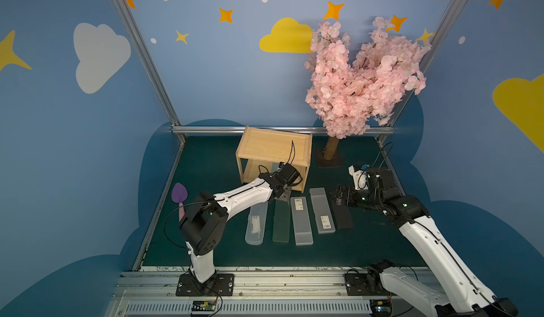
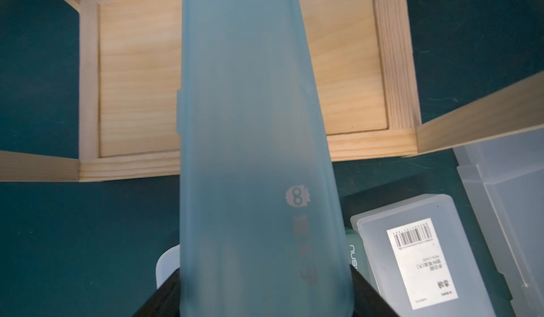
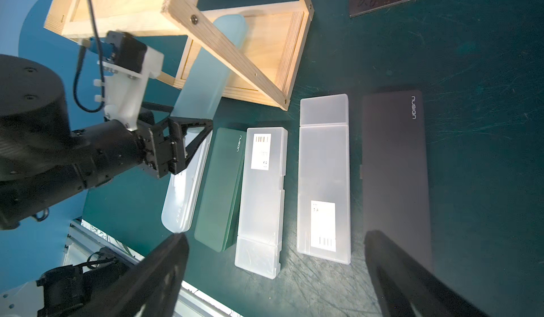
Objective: Remove the pencil cases from the shelf
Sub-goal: Pick up the pencil case from the shelf, then adjust the shelf at the center of the board.
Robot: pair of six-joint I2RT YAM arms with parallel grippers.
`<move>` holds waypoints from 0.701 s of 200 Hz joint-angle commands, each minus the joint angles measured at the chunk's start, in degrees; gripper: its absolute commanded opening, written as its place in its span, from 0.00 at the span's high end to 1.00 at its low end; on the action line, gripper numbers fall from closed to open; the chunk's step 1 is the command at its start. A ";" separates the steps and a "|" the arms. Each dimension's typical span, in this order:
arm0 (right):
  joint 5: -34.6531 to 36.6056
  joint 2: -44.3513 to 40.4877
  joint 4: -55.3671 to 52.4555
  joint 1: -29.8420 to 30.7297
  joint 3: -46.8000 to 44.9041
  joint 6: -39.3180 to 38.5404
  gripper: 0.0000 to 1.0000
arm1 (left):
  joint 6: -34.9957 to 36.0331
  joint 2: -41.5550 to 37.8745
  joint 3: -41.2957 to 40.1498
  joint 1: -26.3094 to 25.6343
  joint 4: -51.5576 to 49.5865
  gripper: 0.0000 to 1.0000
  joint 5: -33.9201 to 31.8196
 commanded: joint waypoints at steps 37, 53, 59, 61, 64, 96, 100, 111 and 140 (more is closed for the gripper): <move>0.17 1.33 1.05 1.89 1.94 0.79 0.02 | 2.07 -0.77 -3.63 0.94 3.51 0.31 2.32; 0.23 3.83 2.23 2.91 4.19 1.12 0.02 | 3.61 -0.26 -3.91 1.69 3.57 0.31 4.12; 0.17 4.96 2.63 3.25 5.31 1.21 0.02 | 4.09 -0.18 -4.04 1.84 3.50 0.31 4.53; 0.17 5.38 2.69 3.38 5.62 1.21 0.02 | 4.16 -0.23 -4.07 1.98 3.51 0.31 4.64; 0.09 5.97 2.90 3.62 6.19 1.21 0.02 | 4.19 -0.25 -4.15 2.01 3.53 0.31 4.86; 0.25 13.24 2.80 4.81 13.70 0.95 0.03 | 4.72 -2.75 -7.38 2.41 5.70 0.31 7.09; 0.25 14.08 2.88 4.94 14.62 0.95 0.04 | 4.86 -3.11 -7.74 2.32 5.80 0.31 7.22; 0.10 16.64 3.13 5.34 16.87 0.97 0.06 | 5.18 -4.18 -8.73 2.33 6.27 0.31 7.31; -1.12 24.67 2.96 6.14 23.13 1.39 0.21 | 6.45 -5.78 -10.67 2.84 8.33 0.31 8.15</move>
